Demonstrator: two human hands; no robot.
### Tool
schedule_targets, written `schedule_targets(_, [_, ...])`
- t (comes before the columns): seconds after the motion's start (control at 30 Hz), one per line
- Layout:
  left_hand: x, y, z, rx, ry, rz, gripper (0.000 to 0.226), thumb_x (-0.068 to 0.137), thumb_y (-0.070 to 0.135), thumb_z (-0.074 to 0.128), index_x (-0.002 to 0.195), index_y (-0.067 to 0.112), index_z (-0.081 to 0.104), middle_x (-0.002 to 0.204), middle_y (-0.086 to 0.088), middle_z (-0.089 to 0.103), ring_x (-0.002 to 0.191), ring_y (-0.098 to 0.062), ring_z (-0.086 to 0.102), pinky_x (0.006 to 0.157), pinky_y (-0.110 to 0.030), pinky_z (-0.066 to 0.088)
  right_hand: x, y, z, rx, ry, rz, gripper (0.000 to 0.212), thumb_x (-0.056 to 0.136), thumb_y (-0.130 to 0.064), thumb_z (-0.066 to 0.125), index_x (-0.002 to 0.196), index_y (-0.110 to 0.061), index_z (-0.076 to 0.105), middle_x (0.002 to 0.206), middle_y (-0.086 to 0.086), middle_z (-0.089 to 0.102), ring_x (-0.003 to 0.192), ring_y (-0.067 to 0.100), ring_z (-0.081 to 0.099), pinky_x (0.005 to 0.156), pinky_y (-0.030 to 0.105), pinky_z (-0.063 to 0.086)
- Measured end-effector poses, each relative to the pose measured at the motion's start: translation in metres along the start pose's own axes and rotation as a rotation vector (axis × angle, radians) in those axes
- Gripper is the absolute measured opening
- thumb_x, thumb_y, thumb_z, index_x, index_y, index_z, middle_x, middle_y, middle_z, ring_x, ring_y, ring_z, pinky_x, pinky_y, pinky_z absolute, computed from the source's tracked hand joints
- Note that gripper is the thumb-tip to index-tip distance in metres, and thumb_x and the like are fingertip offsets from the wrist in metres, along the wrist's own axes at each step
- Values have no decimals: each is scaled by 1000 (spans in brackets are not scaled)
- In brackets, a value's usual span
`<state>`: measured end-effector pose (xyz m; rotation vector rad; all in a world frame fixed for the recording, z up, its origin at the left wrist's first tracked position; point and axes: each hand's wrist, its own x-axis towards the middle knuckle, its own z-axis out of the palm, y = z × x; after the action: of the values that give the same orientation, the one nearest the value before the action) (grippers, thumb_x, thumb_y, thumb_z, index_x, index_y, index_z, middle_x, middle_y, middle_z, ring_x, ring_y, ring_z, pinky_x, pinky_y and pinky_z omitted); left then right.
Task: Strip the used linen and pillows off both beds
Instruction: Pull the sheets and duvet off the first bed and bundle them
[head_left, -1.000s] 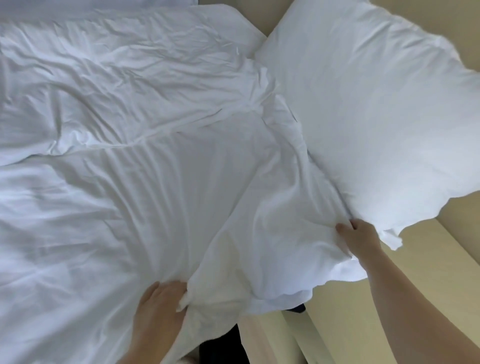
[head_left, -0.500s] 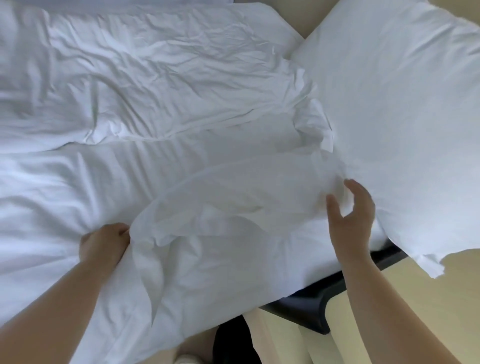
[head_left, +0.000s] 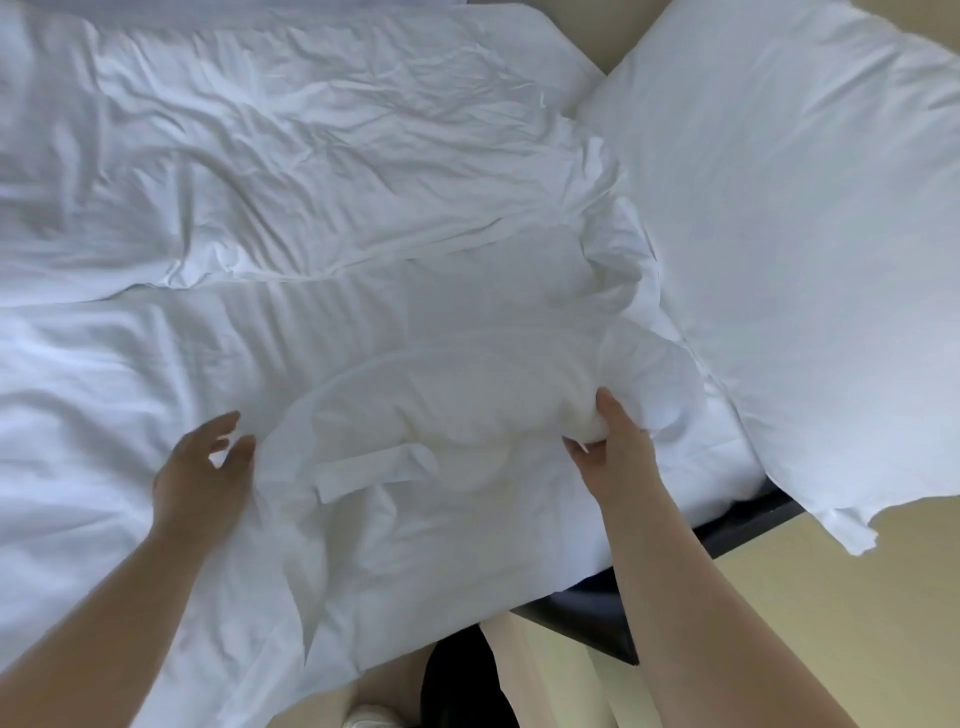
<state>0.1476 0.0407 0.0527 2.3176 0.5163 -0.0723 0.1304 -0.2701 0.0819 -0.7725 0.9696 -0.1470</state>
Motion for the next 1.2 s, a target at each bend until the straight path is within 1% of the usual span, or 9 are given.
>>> schedule_targets(0.17, [-86,42,14,300,-546,385,138,26,96,22,138,26,-15,141,21,-11,133,7,-5,114,-27,-6,-13,-29,6,-113,78,-170,42,87,-7,57,127,-13,43,132,8,53,105,22,55,80,35,50])
schedule_targets(0.23, [-100,43,35,465,-560,364,137,39,94,33,140,21,-25,143,19,-23,140,-3,-15,113,-29,-13,-24,-39,8,-126,99,-164,35,88,-9,57,121,-12,47,128,7,55,102,20,54,77,35,50])
schedule_targets(0.3, [-98,40,50,477,-392,334,99,80,53,52,146,12,-11,156,3,-7,145,-12,-5,115,-30,-9,-35,-50,10,-137,122,-173,40,88,-10,57,127,-10,47,117,6,56,91,18,55,71,33,48])
schedule_targets(0.43, [-78,30,43,291,-297,384,52,86,4,48,130,31,47,132,16,52,126,-11,43,103,-12,26,-49,-80,12,-157,115,-311,47,90,-8,53,135,-11,39,111,4,57,74,9,52,56,19,48])
schedule_targets(0.57, [-56,52,-22,24,-523,221,83,81,-7,53,57,72,52,61,49,53,71,21,56,66,1,40,-43,-107,33,-170,66,-387,36,90,-7,51,122,-20,42,112,1,56,91,13,54,59,15,48])
schedule_targets(0.67, [-25,77,-61,-59,-415,236,77,82,-6,58,55,67,56,62,45,57,71,24,55,64,3,39,-30,-117,69,-153,28,-413,33,88,-5,53,112,-26,41,101,-5,54,90,12,54,67,21,49])
schedule_targets(0.9, [92,153,-97,-17,0,155,7,80,29,55,80,28,62,81,-6,63,80,-24,58,71,-21,40,22,-146,190,-183,-66,-576,31,86,3,53,100,-20,36,90,-10,48,79,5,51,72,26,47])
schedule_targets(1.0, [160,201,-100,16,201,152,40,76,37,51,108,18,66,107,-14,66,104,-34,58,86,-39,42,56,-165,254,-208,-134,-618,34,87,4,52,106,-16,32,91,-12,45,79,2,50,74,28,49])
schedule_targets(1.2, [326,299,-125,225,556,225,33,94,24,47,123,15,58,120,-26,57,113,-43,49,92,-42,38,135,-209,412,-289,-246,-652,36,88,-3,51,115,-18,35,109,-1,44,86,9,51,84,33,50])
